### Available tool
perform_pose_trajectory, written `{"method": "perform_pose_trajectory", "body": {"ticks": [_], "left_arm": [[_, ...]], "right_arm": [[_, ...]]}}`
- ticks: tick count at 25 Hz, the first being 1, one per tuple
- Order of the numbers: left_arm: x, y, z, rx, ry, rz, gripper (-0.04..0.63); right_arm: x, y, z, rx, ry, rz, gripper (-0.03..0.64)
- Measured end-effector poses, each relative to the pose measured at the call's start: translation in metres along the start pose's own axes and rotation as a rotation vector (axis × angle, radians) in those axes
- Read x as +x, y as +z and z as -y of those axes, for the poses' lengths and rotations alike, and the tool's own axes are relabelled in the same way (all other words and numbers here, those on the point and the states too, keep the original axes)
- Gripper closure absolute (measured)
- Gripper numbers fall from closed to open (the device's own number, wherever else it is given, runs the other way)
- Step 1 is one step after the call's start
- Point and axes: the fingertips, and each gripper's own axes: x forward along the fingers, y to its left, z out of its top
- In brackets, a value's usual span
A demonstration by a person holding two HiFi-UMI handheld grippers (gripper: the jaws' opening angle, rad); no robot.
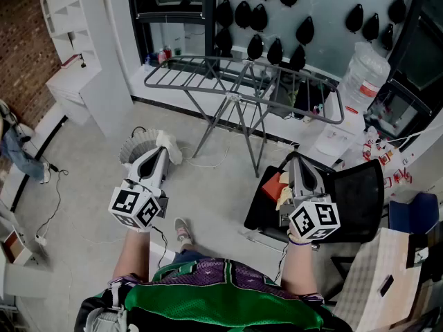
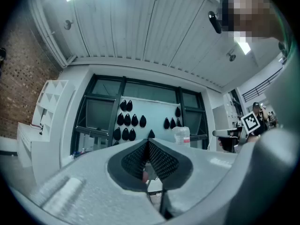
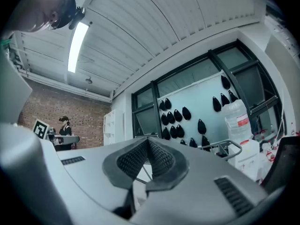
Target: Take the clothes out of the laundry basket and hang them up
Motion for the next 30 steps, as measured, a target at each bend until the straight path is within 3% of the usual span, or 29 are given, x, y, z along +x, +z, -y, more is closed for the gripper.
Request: {"method": "perform_pose_trajectory", "body": {"ticks": [30], "left_arm": [[-0.025,-0.002,-0.035,-0.001,0.071,-0.017,0.578]], "right_arm": [[0.031,-0.01,-0.043,-0.006,0.083,0.008,0.617]]}}
